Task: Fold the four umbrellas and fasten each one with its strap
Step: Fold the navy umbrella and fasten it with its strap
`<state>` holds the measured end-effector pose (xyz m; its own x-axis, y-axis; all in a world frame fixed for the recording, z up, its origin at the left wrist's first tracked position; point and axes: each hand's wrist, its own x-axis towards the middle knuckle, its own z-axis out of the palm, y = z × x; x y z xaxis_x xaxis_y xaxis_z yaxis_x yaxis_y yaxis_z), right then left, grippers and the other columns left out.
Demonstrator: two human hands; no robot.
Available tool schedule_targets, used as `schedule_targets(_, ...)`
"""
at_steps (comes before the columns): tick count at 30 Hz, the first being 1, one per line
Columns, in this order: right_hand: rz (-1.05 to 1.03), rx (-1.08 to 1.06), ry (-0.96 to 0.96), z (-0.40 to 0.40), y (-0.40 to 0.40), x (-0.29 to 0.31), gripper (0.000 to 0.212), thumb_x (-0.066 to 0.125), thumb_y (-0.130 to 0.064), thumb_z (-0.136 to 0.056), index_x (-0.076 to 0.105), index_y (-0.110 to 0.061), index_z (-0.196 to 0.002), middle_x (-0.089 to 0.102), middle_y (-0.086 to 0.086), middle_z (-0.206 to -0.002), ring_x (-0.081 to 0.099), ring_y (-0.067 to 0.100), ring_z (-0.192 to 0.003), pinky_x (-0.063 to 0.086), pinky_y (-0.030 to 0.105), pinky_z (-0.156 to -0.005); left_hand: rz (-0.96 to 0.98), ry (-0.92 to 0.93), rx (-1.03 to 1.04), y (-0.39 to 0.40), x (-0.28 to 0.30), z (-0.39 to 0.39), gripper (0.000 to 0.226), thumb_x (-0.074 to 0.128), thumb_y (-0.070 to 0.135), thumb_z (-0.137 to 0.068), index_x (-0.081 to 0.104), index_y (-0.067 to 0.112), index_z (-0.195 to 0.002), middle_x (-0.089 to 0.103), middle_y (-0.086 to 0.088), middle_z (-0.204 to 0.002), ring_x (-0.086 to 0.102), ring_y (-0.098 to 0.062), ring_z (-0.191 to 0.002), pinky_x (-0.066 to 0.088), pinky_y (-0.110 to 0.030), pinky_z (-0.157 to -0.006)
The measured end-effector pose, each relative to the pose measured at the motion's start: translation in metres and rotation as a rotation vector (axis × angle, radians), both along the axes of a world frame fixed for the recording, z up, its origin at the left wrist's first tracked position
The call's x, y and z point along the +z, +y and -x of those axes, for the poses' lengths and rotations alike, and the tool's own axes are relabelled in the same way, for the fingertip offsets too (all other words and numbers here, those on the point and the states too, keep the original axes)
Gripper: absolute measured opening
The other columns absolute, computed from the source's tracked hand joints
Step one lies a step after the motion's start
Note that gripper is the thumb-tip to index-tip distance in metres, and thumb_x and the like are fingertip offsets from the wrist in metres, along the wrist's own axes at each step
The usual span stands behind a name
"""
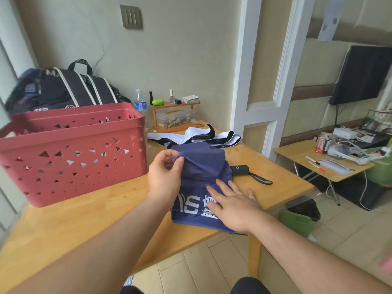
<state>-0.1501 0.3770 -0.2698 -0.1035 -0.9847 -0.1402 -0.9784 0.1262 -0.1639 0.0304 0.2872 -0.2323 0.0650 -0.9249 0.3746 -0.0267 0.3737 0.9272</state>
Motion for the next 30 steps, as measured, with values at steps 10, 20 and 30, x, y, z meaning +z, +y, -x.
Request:
schedule_targets(10, 0.407, -0.104, -0.397, 0.007, 0.006, 0.005, 0.050, 0.050, -0.056, -0.103, 0.057, -0.033, -0.146, 0.031, -0.015, -0.166, 0.024, 0.008, -0.154, 0.025, 0.035, -0.122, -0.016, -0.036, -0.036, -0.009, 0.004, -0.008, 0.010, 0.079, 0.035, -0.090, 0.070, 0.033, -0.086, 0.066, 0.011, -0.079, 0.057, -0.005, -0.071, 0.050, -0.028, -0.071)
schedule_targets(20, 0.710, -0.149, -0.412, 0.000, -0.035, 0.062, 0.062, 0.090, -0.036, -0.075, 0.055, -0.031, -0.126, 0.055, -0.012, -0.102, 0.054, 0.011, -0.093, 0.041, 0.027, -0.081, 0.005, -0.041, -0.058, -0.011, 0.009, -0.004, 0.022, 0.079, 0.041, -0.089, 0.068, 0.024, -0.080, 0.059, 0.017, -0.066, 0.051, -0.007, -0.063, 0.042, -0.027, -0.066)
schedule_targets(30, 0.687, -0.073, -1.045, 0.013, -0.042, 0.142, 0.044, 0.067, 0.012, -0.087, 0.068, -0.025, -0.112, 0.063, 0.006, -0.082, 0.060, 0.020, -0.076, 0.052, 0.033, -0.075, 0.021, -0.073, -0.144, -0.014, 0.002, -0.023, 0.021, 0.079, 0.023, -0.092, 0.071, 0.041, -0.096, 0.062, 0.002, -0.088, 0.052, -0.010, -0.072, 0.047, -0.028, -0.070)
